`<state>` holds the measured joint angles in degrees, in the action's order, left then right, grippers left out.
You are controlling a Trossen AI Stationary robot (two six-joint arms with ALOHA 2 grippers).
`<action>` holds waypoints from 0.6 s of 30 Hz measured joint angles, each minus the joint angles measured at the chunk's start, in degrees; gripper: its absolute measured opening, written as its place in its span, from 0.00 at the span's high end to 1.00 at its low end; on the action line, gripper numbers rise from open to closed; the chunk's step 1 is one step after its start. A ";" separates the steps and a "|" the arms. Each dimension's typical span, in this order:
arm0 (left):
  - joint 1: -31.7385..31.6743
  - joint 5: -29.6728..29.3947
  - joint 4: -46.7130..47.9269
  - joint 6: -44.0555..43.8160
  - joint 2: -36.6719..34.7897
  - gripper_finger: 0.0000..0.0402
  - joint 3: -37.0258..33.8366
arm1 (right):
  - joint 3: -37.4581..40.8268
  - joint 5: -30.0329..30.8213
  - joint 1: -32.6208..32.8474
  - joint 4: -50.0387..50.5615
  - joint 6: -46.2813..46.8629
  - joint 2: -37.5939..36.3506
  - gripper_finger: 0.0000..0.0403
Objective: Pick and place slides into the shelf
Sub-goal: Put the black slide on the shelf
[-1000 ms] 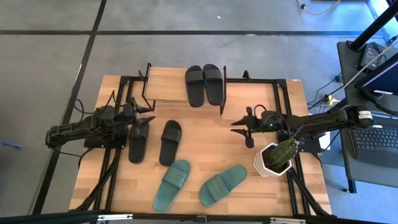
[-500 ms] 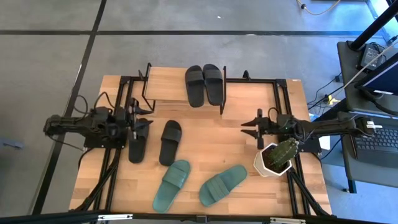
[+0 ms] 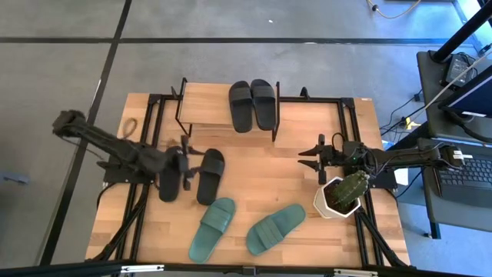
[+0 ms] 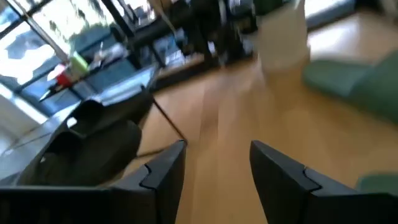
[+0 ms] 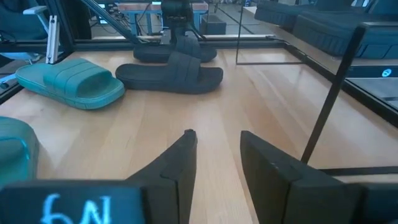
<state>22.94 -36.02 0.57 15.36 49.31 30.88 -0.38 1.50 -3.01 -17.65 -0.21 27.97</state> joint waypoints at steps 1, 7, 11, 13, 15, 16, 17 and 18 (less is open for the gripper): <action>1.81 -2.70 2.40 -0.47 3.10 0.57 2.13 | 0.00 0.00 0.00 0.04 0.00 0.00 0.69; 10.02 -17.62 13.31 -9.31 18.57 0.57 11.20 | 0.00 0.00 0.00 0.35 -0.08 0.00 0.69; 11.34 -20.62 15.91 -17.79 25.40 0.57 13.15 | 0.00 0.01 0.00 0.64 -0.59 0.00 0.69; 11.16 -20.71 17.91 -21.70 27.95 0.57 13.24 | -0.03 0.04 0.00 1.23 -1.52 0.00 0.69; 10.80 -20.71 20.89 -25.08 30.08 0.57 13.24 | -0.06 0.13 0.00 1.88 -1.60 0.00 0.69; 10.70 -20.71 22.69 -27.12 31.00 0.57 13.24 | -0.07 0.13 0.00 2.12 -1.61 0.00 0.69; 10.71 -20.69 24.33 -28.88 31.84 0.57 13.22 | -0.07 0.15 0.00 2.41 -1.60 0.00 0.69; 10.69 -20.70 25.58 -30.71 32.54 0.57 13.22 | -0.07 0.15 0.00 2.61 -1.57 0.00 0.69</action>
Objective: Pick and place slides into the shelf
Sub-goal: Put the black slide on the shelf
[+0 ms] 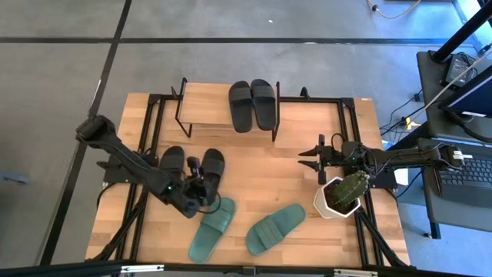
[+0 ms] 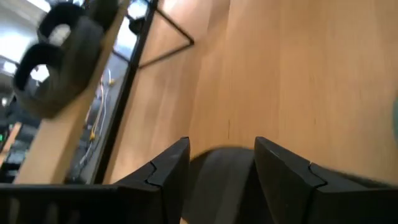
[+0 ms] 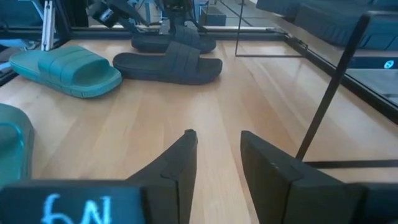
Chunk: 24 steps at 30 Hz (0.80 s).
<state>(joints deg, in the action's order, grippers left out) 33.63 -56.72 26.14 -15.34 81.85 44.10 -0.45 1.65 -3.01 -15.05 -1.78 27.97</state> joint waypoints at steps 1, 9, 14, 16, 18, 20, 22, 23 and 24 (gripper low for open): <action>0.02 -0.01 0.84 -1.55 0.65 0.57 0.00 | 0.00 0.02 0.00 0.26 0.02 0.00 0.69; -0.20 0.71 1.75 2.90 5.52 0.57 0.00 | 0.00 0.04 0.00 1.16 -0.22 0.00 0.69; -2.06 0.25 1.99 6.81 9.10 0.57 0.00 | 0.00 0.27 0.00 1.32 -0.44 0.02 0.69; -3.40 0.02 2.50 6.76 10.47 0.57 0.00 | 0.00 0.84 0.00 1.53 -0.62 0.05 0.69; -4.69 0.01 3.53 6.75 11.70 0.57 0.00 | 0.00 1.00 0.02 1.99 -1.11 0.07 0.69; -5.97 0.53 4.23 6.73 12.70 0.57 0.00 | 0.00 1.11 0.00 2.81 -1.39 0.06 0.69; -7.02 0.89 4.50 6.18 13.25 0.57 0.01 | 0.00 1.28 0.00 3.96 -1.28 0.04 0.69; -7.44 0.89 4.50 5.38 13.44 0.57 0.02 | 0.00 1.34 0.00 4.45 -0.99 0.04 0.69; -7.77 0.91 4.53 4.88 13.46 0.58 0.02 | 0.00 1.44 0.00 4.87 -0.49 0.04 0.69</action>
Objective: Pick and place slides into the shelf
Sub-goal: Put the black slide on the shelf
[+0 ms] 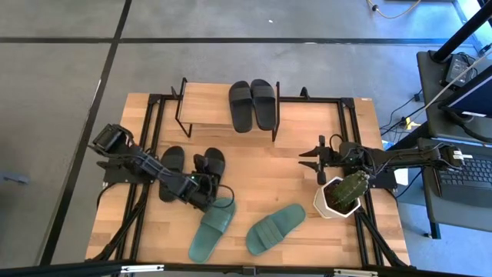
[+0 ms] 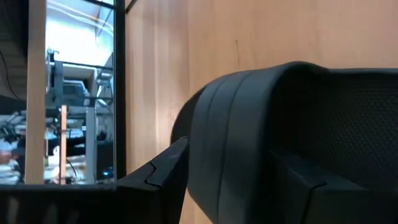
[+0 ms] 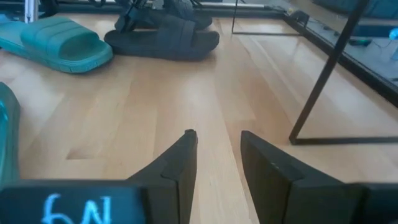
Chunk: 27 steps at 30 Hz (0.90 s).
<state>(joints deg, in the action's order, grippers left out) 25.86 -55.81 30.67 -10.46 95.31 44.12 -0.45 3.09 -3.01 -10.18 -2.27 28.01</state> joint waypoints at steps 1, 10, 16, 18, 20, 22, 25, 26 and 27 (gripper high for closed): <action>-0.30 -0.07 -0.07 -0.58 -0.02 0.59 0.00 | 0.00 0.05 0.00 0.31 0.33 0.00 0.69; -0.75 1.58 -0.13 -1.01 -0.03 0.87 0.00 | 0.00 0.13 0.00 1.59 0.44 0.00 0.69; -0.75 2.76 0.48 -3.24 -0.04 0.97 0.40 | 0.00 0.11 0.00 1.73 0.29 0.00 0.69; -0.73 4.21 1.90 -5.50 -0.04 0.98 2.12 | 0.00 0.11 0.00 1.76 0.27 0.00 0.69; -0.71 6.37 4.86 -6.10 -0.23 0.98 5.01 | 0.00 0.09 0.00 1.78 0.27 0.00 0.69; -0.65 7.13 8.91 -6.72 -0.46 0.98 8.53 | 0.00 -0.34 0.04 1.95 0.21 0.00 0.69; -0.62 6.16 18.44 -8.97 -0.89 0.99 14.93 | 0.02 -0.39 0.04 2.10 0.08 0.00 0.69; -0.63 5.22 22.32 -10.22 -0.92 0.99 17.12 | 0.02 -0.39 0.04 2.15 0.08 0.00 0.69; -0.66 4.43 26.42 -11.69 -0.92 0.99 19.34 | 0.02 -0.39 0.04 2.16 0.08 0.00 0.69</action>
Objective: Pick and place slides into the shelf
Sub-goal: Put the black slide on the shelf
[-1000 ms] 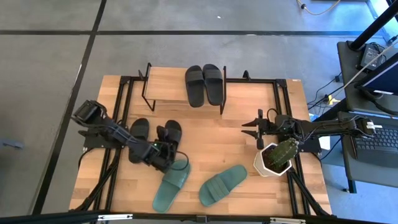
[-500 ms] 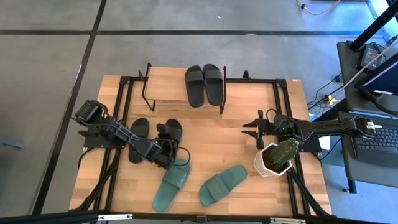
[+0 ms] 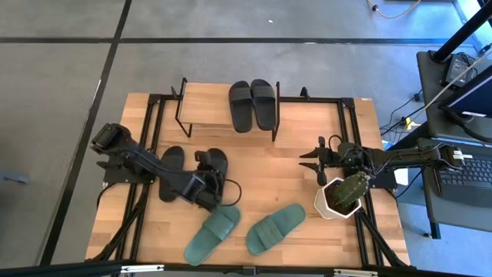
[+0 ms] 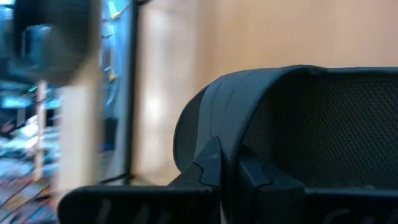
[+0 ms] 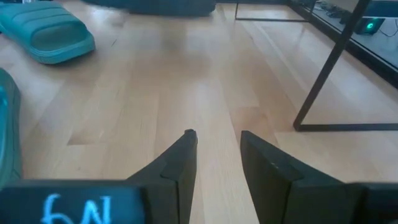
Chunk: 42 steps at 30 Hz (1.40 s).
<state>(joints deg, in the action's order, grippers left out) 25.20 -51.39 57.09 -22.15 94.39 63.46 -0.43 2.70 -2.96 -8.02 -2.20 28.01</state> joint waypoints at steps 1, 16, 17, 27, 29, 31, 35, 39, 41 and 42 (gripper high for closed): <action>-0.04 -0.85 4.03 -1.60 0.00 0.99 2.15 | 0.00 0.00 0.00 0.01 0.00 0.00 0.69; -13.61 -15.87 29.23 -5.93 -0.02 0.99 22.23 | 0.02 0.22 -0.02 0.33 0.06 0.00 0.69; -15.44 -17.03 29.23 -4.94 -0.02 0.99 22.21 | 0.02 0.23 -0.02 0.31 0.04 0.00 0.69; -28.30 -17.09 23.66 8.82 -6.04 0.99 22.21 | 0.02 0.45 -0.03 0.52 0.01 0.00 0.69; -29.78 -13.26 17.72 15.72 -8.93 0.99 22.10 | 0.02 0.60 -0.02 0.72 -0.39 0.00 0.69; -31.30 -8.33 9.94 23.86 -12.05 0.99 21.31 | 0.02 0.63 -0.02 0.77 -1.18 0.00 0.69; -34.71 -1.57 -5.66 39.29 -16.86 0.99 17.45 | 0.02 0.66 -0.02 0.77 -1.20 0.00 0.69; -39.35 3.78 -17.28 51.03 -19.08 0.99 11.48 | 0.02 0.68 -0.02 0.77 -0.89 0.00 0.69; -42.18 6.66 -22.41 54.21 -19.46 0.99 8.27 | 0.02 0.68 -0.02 0.77 -0.53 0.00 0.69; -43.51 6.87 -24.91 55.04 -19.45 0.99 6.90 | 0.02 0.68 -0.02 0.77 -0.11 0.00 0.69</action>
<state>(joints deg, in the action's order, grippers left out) -18.31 -44.51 32.19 32.89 74.94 70.36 -0.40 3.38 -2.98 -7.25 -2.31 28.01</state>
